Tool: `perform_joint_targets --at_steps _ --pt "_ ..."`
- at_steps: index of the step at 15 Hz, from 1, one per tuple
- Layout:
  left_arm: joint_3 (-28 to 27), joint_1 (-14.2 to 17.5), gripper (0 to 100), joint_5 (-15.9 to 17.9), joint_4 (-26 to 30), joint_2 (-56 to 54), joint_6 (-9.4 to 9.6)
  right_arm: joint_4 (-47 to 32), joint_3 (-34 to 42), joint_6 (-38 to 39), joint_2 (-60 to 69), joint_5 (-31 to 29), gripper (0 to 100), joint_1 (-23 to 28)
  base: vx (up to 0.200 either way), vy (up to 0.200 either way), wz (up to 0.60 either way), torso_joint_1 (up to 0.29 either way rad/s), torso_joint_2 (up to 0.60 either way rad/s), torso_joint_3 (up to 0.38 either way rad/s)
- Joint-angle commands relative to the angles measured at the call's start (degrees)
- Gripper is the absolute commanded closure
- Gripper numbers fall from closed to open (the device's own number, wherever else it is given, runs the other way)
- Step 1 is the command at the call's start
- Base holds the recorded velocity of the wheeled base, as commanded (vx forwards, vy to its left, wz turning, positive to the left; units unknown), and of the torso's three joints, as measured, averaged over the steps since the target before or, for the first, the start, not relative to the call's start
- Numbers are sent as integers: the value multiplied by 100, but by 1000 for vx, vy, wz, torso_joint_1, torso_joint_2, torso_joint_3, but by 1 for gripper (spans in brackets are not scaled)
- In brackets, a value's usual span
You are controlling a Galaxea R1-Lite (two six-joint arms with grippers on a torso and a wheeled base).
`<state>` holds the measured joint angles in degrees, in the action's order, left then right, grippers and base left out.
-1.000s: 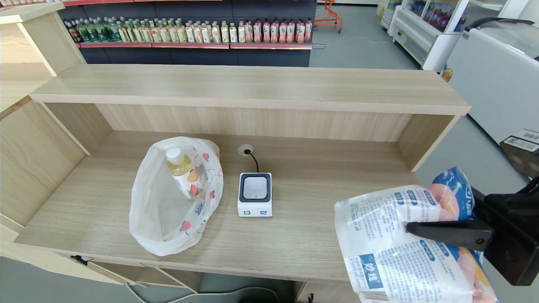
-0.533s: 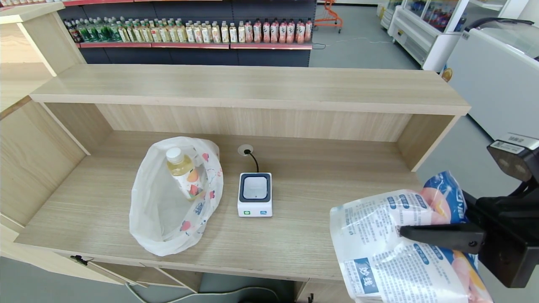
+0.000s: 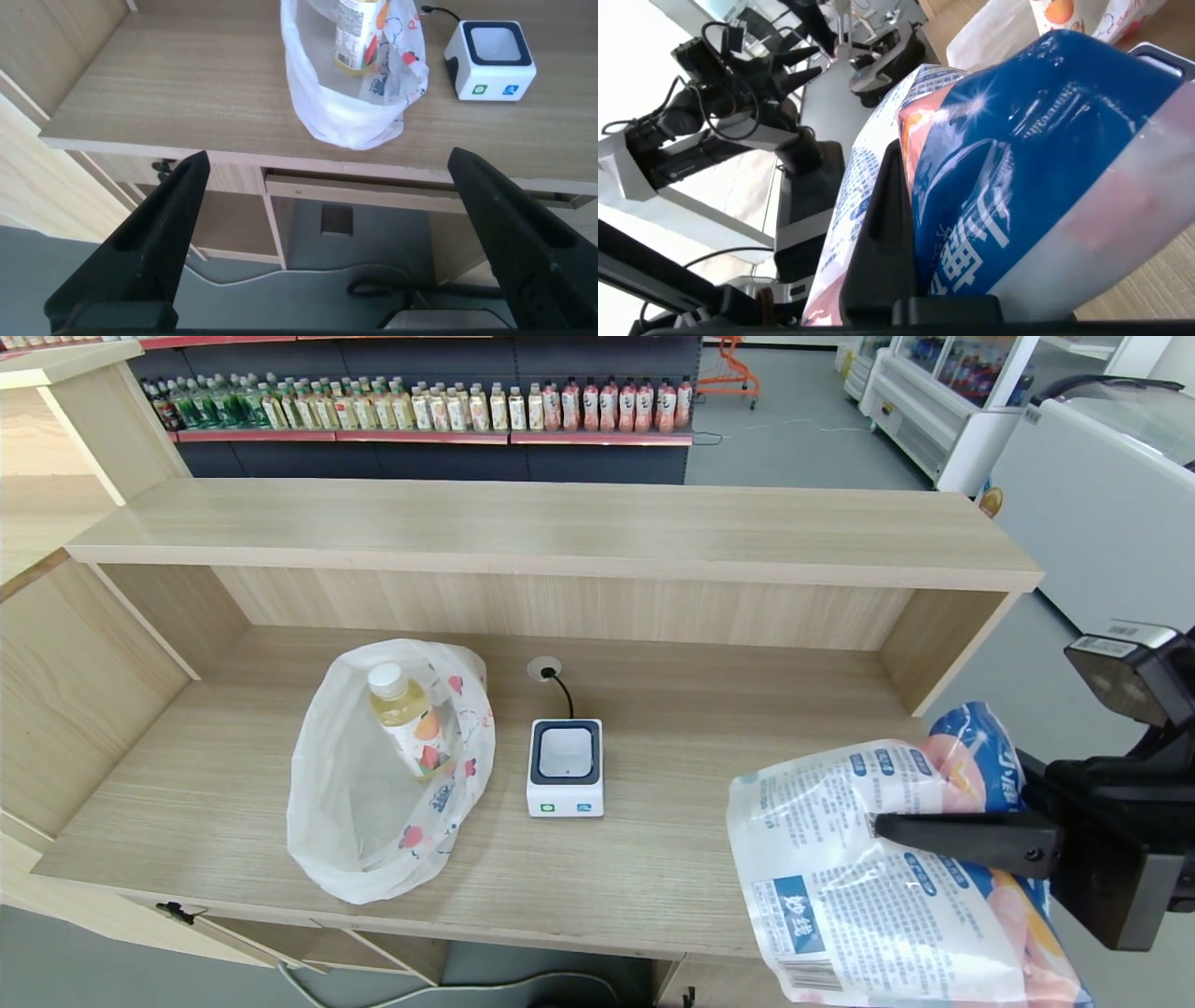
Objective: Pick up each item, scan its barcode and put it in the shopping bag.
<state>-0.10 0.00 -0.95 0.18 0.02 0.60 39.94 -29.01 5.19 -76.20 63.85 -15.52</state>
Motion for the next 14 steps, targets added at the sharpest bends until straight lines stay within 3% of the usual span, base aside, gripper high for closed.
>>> perform_joint_targets --at_steps 1,14 --pt "1 9 0 -2 -1 -2 2 5 19 -10 0 4 100 -4 0 0 0 0 0 0" --pt "1 0 0 -2 -1 -2 2 32 27 -27 71 4 100 31 0 0 0 0 0 0"
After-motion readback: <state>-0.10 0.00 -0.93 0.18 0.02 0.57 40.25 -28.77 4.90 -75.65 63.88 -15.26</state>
